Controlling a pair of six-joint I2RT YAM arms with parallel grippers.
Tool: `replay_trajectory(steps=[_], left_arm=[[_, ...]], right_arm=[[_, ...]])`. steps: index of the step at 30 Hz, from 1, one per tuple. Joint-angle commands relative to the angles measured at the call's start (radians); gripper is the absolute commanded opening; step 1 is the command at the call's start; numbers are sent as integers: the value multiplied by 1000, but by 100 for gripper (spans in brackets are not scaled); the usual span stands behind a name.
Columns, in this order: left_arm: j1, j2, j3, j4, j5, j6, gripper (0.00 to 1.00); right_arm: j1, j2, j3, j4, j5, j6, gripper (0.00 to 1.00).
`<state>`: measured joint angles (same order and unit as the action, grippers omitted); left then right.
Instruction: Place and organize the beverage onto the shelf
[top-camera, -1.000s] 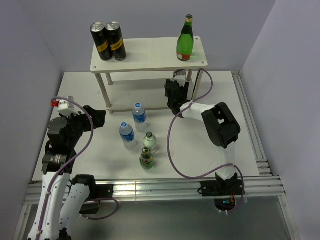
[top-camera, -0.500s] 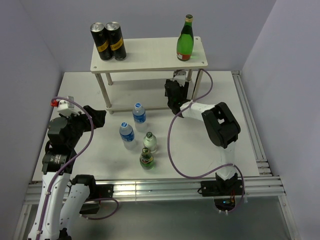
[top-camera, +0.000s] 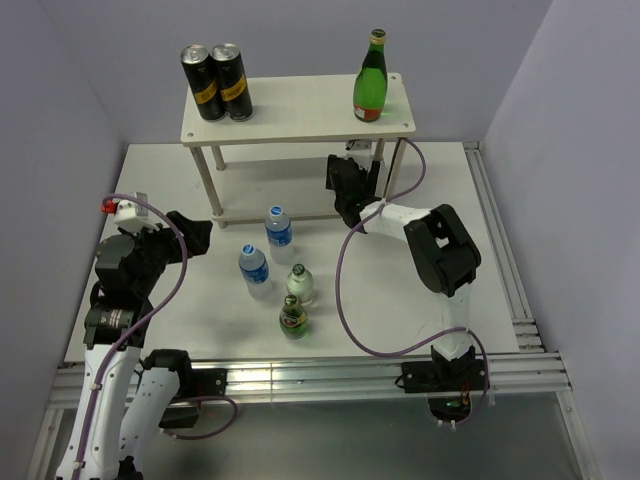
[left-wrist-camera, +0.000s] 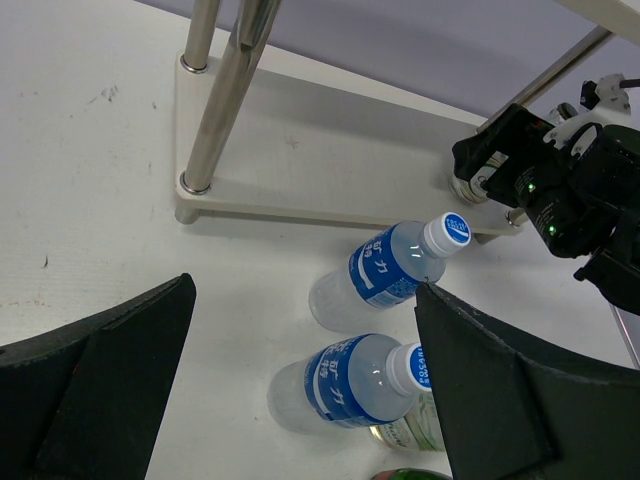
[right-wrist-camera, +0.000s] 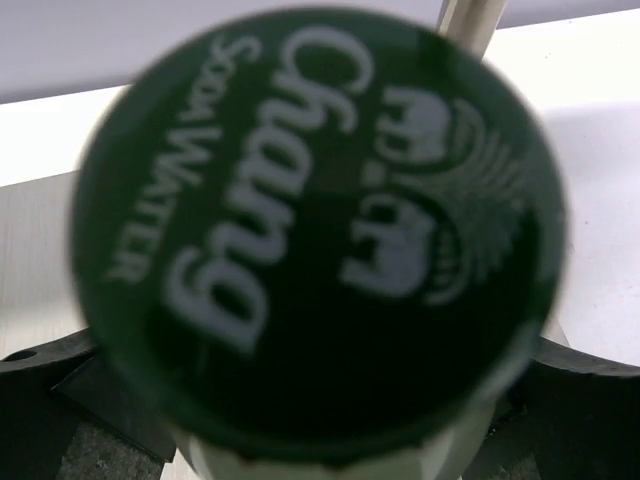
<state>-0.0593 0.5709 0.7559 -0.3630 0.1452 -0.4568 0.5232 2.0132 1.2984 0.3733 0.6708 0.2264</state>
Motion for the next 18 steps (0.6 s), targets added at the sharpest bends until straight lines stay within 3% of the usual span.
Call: replay_trajectory(steps=[1, 6, 10, 18], left_arm=[[6, -11, 3, 32, 2, 15, 99], [6, -13, 3, 32, 2, 15, 99], [6, -13, 5, 32, 2, 17, 99], [6, -20, 3, 32, 4, 17, 99]], right_arm=[[-15, -28, 44, 47, 26, 24, 90], [-15, -39, 32, 38, 26, 36, 90], [-12, -65, 4, 26, -3, 48, 100], [1, -162, -97, 23, -22, 65, 100]])
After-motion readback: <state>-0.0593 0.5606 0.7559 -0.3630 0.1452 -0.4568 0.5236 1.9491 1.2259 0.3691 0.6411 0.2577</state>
